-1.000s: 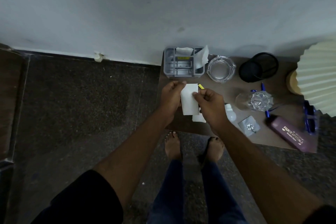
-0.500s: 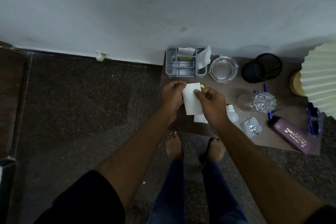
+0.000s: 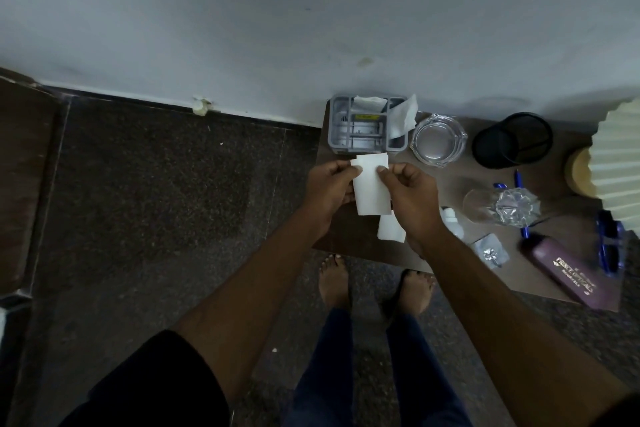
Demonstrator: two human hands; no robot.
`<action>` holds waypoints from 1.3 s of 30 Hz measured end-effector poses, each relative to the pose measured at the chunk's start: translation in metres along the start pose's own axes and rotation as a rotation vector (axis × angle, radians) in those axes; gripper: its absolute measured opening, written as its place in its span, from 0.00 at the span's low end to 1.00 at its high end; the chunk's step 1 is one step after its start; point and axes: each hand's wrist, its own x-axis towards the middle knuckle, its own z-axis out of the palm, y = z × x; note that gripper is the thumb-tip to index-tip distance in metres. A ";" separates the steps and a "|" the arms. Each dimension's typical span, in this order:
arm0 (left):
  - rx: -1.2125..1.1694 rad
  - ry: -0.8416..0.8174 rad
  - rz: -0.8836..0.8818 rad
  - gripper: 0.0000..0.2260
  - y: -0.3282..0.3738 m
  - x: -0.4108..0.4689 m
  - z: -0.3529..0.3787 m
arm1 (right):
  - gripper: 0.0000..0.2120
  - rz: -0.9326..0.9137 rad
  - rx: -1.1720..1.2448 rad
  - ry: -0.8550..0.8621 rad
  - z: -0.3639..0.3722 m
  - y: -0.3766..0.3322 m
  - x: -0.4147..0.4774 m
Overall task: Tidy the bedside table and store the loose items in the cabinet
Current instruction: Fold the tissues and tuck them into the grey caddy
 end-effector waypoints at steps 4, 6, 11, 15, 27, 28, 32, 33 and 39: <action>0.080 -0.004 0.131 0.10 0.015 0.002 -0.004 | 0.09 -0.026 -0.024 -0.092 -0.004 -0.019 0.006; 0.122 -0.019 0.187 0.07 0.026 0.005 -0.006 | 0.08 -0.064 -0.104 -0.140 -0.009 -0.028 0.014; 0.237 -0.031 0.325 0.07 0.061 0.016 -0.003 | 0.15 -0.227 -0.352 -0.163 -0.017 -0.056 0.042; 0.325 -0.005 0.433 0.08 0.083 0.028 -0.003 | 0.11 -0.385 -0.596 -0.124 -0.019 -0.081 0.061; 0.455 0.030 0.578 0.06 0.101 0.050 -0.002 | 0.05 -0.588 -0.787 -0.078 -0.016 -0.103 0.084; 0.459 0.032 0.581 0.06 0.102 0.051 -0.002 | 0.06 -0.595 -0.783 -0.069 -0.015 -0.103 0.085; 0.476 0.035 0.584 0.07 0.101 0.054 0.000 | 0.06 -0.598 -0.792 -0.047 -0.015 -0.101 0.090; 0.483 0.036 0.582 0.07 0.101 0.055 0.000 | 0.06 -0.601 -0.800 -0.049 -0.015 -0.100 0.091; 0.596 0.044 0.595 0.08 0.097 0.062 0.000 | 0.07 -0.612 -0.865 -0.057 -0.012 -0.093 0.095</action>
